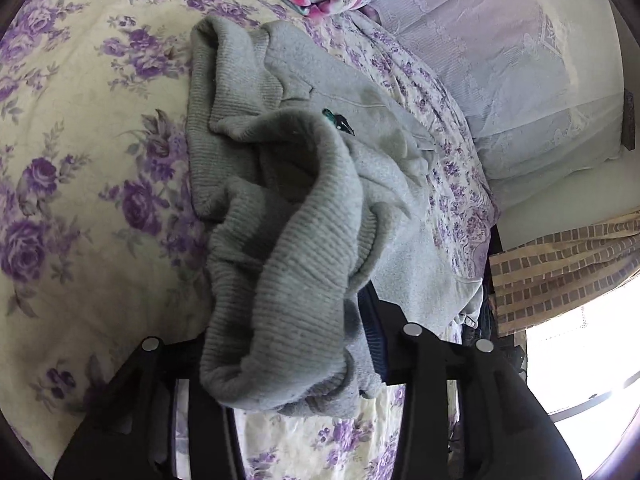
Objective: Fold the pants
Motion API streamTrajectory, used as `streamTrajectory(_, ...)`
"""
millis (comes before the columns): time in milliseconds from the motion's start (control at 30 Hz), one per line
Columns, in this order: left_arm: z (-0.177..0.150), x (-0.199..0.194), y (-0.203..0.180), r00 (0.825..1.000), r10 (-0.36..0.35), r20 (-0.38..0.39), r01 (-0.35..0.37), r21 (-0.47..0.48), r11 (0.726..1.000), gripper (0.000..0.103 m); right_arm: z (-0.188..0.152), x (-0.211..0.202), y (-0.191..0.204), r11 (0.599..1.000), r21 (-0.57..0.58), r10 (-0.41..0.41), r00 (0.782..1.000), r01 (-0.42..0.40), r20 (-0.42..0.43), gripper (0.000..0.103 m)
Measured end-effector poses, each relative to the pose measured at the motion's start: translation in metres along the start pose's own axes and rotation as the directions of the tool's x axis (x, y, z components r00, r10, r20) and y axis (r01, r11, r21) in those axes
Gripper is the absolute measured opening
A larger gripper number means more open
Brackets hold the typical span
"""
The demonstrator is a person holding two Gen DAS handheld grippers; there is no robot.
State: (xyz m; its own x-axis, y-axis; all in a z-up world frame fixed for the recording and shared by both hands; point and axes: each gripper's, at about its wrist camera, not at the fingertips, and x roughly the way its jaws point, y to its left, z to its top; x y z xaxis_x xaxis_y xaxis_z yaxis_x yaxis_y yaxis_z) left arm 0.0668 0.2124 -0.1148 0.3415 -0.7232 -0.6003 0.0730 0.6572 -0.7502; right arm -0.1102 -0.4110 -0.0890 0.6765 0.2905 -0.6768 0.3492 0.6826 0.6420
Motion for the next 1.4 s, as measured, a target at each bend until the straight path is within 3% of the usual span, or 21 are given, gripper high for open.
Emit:
streamTrajectory(33, 0.000, -0.002, -0.002, 1.000, -0.011, 0.008, 0.011, -0.003, 1.000, 0.039, -0.001, 0.003, -0.002, 1.000, 0.005, 0.003, 1.000, -0.003, -0.003, 0.050)
streamTrajectory(100, -0.001, -0.013, -0.005, 0.997, -0.066, 0.032, 0.067, -0.022, 0.998, 0.027, 0.001, 0.011, -0.003, 1.000, 0.014, 0.013, 1.000, -0.013, -0.012, 0.050)
streamTrajectory(200, 0.004, -0.041, -0.013, 0.982, -0.167, 0.083, 0.171, -0.041, 0.984, 0.025, 0.010, 0.021, -0.005, 1.000, 0.028, 0.014, 1.000, -0.014, -0.011, 0.045)
streamTrajectory(300, 0.018, -0.061, -0.030, 0.973, -0.193, 0.125, 0.197, -0.023, 0.980, 0.025, 0.026, 0.032, -0.017, 0.995, 0.095, 0.034, 0.999, -0.034, -0.007, 0.038)
streamTrajectory(367, 0.030, -0.067, -0.038, 0.972, -0.179, 0.151, 0.183, -0.012, 0.983, 0.025, 0.039, 0.042, -0.026, 0.988, 0.147, 0.052, 0.999, -0.051, -0.002, 0.028)
streamTrajectory(533, 0.053, -0.057, -0.022, 0.980, -0.134, 0.147, 0.146, -0.081, 0.986, 0.025, 0.057, 0.057, -0.032, 0.975, 0.199, 0.098, 0.995, -0.103, 0.033, 0.022)
streamTrajectory(567, 0.057, -0.057, -0.018, 0.983, -0.123, 0.137, 0.137, -0.095, 0.986, 0.025, 0.058, 0.057, -0.029, 0.975, 0.191, 0.110, 0.993, -0.114, 0.035, 0.012)
streamTrajectory(600, 0.060, -0.057, -0.013, 0.985, -0.113, 0.130, 0.127, -0.108, 0.986, 0.025, 0.059, 0.055, -0.026, 0.976, 0.178, 0.117, 0.992, -0.122, 0.035, 0.008)
streamTrajectory(767, 0.055, -0.085, -0.024, 0.989, -0.083, 0.119, 0.089, -0.050, 0.995, 0.025, 0.058, -0.003, 0.016, 0.986, 0.022, 0.166, 0.985, -0.167, 0.051, 0.007)
streamTrajectory(867, 0.034, -0.107, -0.025, 0.994, -0.030, 0.106, 0.031, -0.014, 0.999, 0.025, 0.038, -0.043, 0.023, 0.989, -0.052, 0.136, 0.991, -0.136, 0.012, 0.007)
streamTrajectory(933, 0.016, -0.115, -0.008, 0.997, -0.016, 0.080, 0.019, -0.047, 0.999, 0.026, 0.019, -0.054, 0.013, 0.994, -0.054, 0.098, 0.995, -0.100, -0.028, 0.007)
streamTrajectory(1033, -0.022, -0.097, 0.030, 1.000, 0.023, -0.017, -0.026, -0.144, 0.989, 0.028, -0.010, -0.059, -0.015, 1.000, -0.011, 0.023, 0.998, -0.024, -0.064, 0.007)
streamTrajectory(1100, -0.045, -0.079, 0.050, 0.996, 0.054, -0.075, -0.067, -0.179, 0.982, 0.029, -0.022, -0.059, -0.036, 0.999, 0.051, 0.015, 0.997, -0.011, -0.075, 0.007)
streamTrajectory(1133, -0.050, -0.080, 0.056, 0.998, 0.037, -0.057, -0.048, -0.191, 0.980, 0.030, -0.024, -0.058, -0.042, 0.997, 0.074, 0.014, 0.997, -0.008, -0.081, 0.010)
streamTrajectory(1200, -0.048, -0.092, 0.062, 1.000, -0.012, -0.018, 0.008, -0.213, 0.977, 0.038, -0.024, -0.056, -0.046, 0.994, 0.088, -0.049, 0.992, 0.059, -0.117, 0.033)
streamTrajectory(1233, -0.044, -0.104, 0.062, 1.000, -0.002, 0.029, 0.008, -0.213, 0.977, 0.052, -0.023, -0.060, -0.045, 0.992, 0.086, -0.078, 0.991, 0.087, -0.109, 0.044)
streamTrajectory(1267, -0.040, -0.118, 0.061, 0.996, 0.031, 0.082, -0.014, -0.200, 0.980, 0.066, -0.020, -0.066, -0.042, 0.993, 0.080, -0.079, 0.993, 0.087, -0.092, 0.046)
streamTrajectory(1333, -0.027, -0.141, 0.054, 0.978, 0.122, 0.167, -0.095, -0.159, 0.983, 0.069, -0.011, -0.081, -0.036, 0.991, 0.057, -0.117, 0.992, 0.119, -0.039, 0.049)
streamTrajectory(1400, -0.011, -0.152, 0.047, 0.971, 0.112, 0.212, -0.087, -0.124, 0.988, 0.070, -0.003, -0.095, -0.036, 0.990, 0.074, -0.126, 0.992, 0.124, 0.026, 0.050)
